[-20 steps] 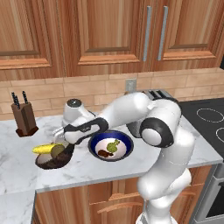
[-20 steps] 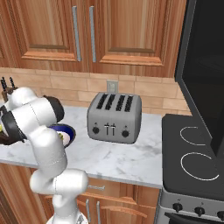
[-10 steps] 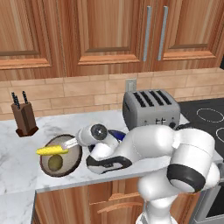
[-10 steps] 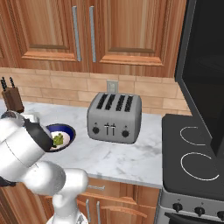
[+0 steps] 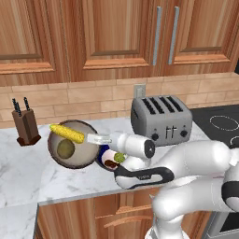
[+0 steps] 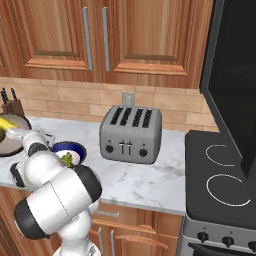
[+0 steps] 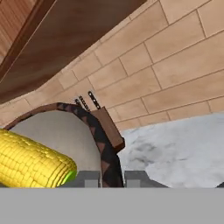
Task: Place the bowl containing the potato and corn in the microwave. Close the microwave door and press the start button to microwave the meal.
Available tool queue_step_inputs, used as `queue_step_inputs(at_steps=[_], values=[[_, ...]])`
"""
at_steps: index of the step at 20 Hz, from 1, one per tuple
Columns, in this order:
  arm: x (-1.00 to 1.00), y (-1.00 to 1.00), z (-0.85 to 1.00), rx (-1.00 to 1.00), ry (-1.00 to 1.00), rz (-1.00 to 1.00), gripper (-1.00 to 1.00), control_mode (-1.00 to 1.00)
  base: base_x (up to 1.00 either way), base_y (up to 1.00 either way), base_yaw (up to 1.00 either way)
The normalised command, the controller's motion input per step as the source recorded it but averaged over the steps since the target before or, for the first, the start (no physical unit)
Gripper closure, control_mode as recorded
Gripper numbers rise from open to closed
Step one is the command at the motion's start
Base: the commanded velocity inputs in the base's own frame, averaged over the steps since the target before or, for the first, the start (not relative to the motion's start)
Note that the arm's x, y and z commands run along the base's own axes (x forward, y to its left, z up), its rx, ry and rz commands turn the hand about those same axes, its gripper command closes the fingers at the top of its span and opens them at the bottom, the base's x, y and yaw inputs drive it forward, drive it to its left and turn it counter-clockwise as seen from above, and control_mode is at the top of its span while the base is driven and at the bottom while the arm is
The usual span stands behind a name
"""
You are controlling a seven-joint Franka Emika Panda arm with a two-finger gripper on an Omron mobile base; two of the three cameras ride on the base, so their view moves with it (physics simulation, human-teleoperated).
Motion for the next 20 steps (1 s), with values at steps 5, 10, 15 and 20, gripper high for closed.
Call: queue_step_inputs(at_steps=[5,10,15,20], values=[[-0.09,-0.28,1.00,0.14,0.03,0.00,1.00,-1.00,0.00,0.00,0.00],[-0.11,-0.35,0.93,-0.01,0.10,0.00,1.00,-1.00,0.00,0.00,0.00],[-0.25,-0.35,0.46,-0.13,0.15,0.00,1.00,-1.00,0.00,0.00,0.00],[-0.36,-0.54,0.07,-0.17,0.26,0.00,1.00,-1.00,0.00,0.00,0.00]])
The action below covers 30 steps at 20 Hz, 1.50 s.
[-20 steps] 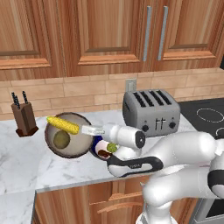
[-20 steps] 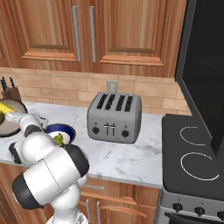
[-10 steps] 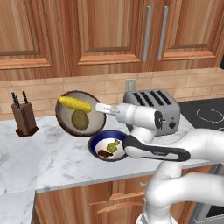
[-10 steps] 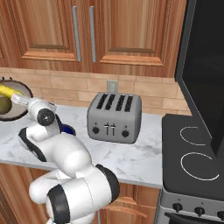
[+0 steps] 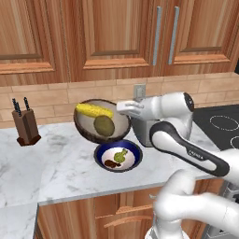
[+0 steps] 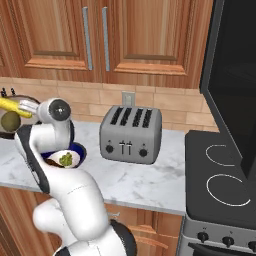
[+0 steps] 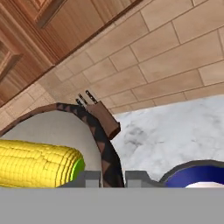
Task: Place the bowl containing the potato and corn in the microwave. Close the microwave door and press the start button to microwave the meal.
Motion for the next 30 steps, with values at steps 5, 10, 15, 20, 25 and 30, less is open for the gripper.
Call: queue_step_inputs(at_steps=[5,10,15,20,25,30], values=[[-0.67,-0.88,0.00,-0.07,0.10,0.00,1.00,-1.00,0.00,0.00,0.00],[-0.77,-1.00,0.00,0.00,0.00,-0.03,1.00,-1.00,0.00,0.00,0.00],[-0.55,-1.00,0.03,0.00,0.00,-0.10,1.00,-1.00,0.00,0.00,0.00],[-0.27,-0.84,0.03,0.00,0.00,-0.17,1.00,-1.00,0.00,0.00,0.00],[-0.01,-0.35,0.00,0.00,0.00,-0.19,1.00,-1.00,0.00,0.00,0.00],[0.00,0.00,0.00,0.00,0.00,0.00,1.00,-1.00,0.00,0.00,0.00]])
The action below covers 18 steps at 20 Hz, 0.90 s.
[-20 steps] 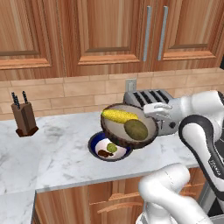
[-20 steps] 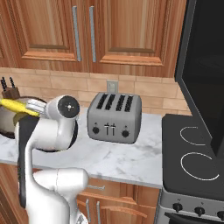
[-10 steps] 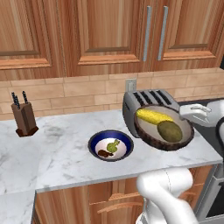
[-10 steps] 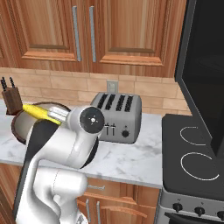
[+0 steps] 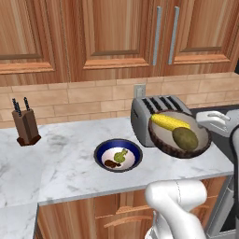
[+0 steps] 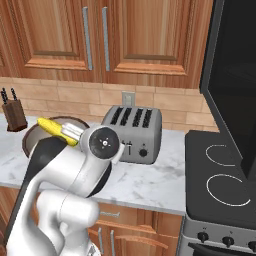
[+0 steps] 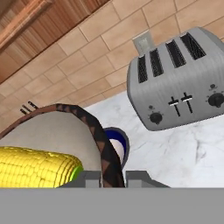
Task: Place the bowl containing the potato and corn in the microwave. Close the microwave door and press the start button to microwave the meal.
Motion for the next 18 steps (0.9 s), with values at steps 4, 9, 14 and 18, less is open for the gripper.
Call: queue_step_inputs(at_steps=[4,9,14,18], values=[[0.00,0.00,0.00,0.00,0.00,0.00,1.00,-1.00,0.00,0.00,0.00],[-0.34,-0.01,0.00,0.00,-0.01,0.00,1.00,-1.00,0.00,0.00,0.00],[-0.94,-0.11,0.00,0.00,-0.08,-0.05,1.00,-1.00,0.00,0.00,0.00],[0.17,-0.02,0.00,0.00,0.00,-0.12,1.00,-1.00,0.00,0.00,0.00]])
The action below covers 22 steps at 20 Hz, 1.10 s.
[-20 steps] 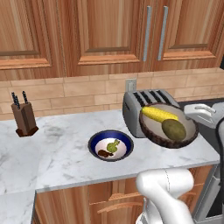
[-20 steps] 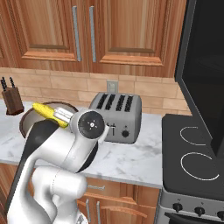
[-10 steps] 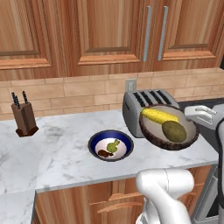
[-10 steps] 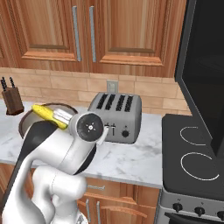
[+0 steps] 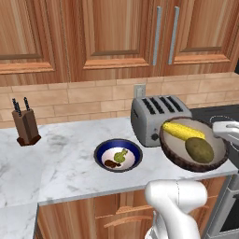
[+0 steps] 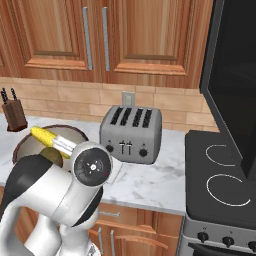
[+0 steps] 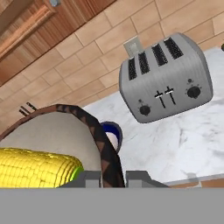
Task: Place the bowl containing the potato and corn in the microwave. Close the microwave door and press the start button to microwave the meal.
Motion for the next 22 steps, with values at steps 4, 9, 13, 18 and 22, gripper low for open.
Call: queue_step_inputs(at_steps=[4,9,13,18,22], values=[[0.30,0.00,0.00,0.00,0.04,-0.04,1.00,-1.00,0.00,0.00,0.00],[0.02,0.00,0.00,0.00,0.00,0.00,1.00,-1.00,0.00,0.00,0.00],[0.00,0.00,0.00,0.00,0.00,0.00,1.00,1.00,-0.02,0.00,0.00],[0.00,0.00,0.00,0.00,0.00,0.00,1.00,1.00,-0.74,0.00,-0.02],[0.00,0.00,0.00,0.00,0.00,0.00,1.00,1.00,-1.00,-0.05,-0.09]])
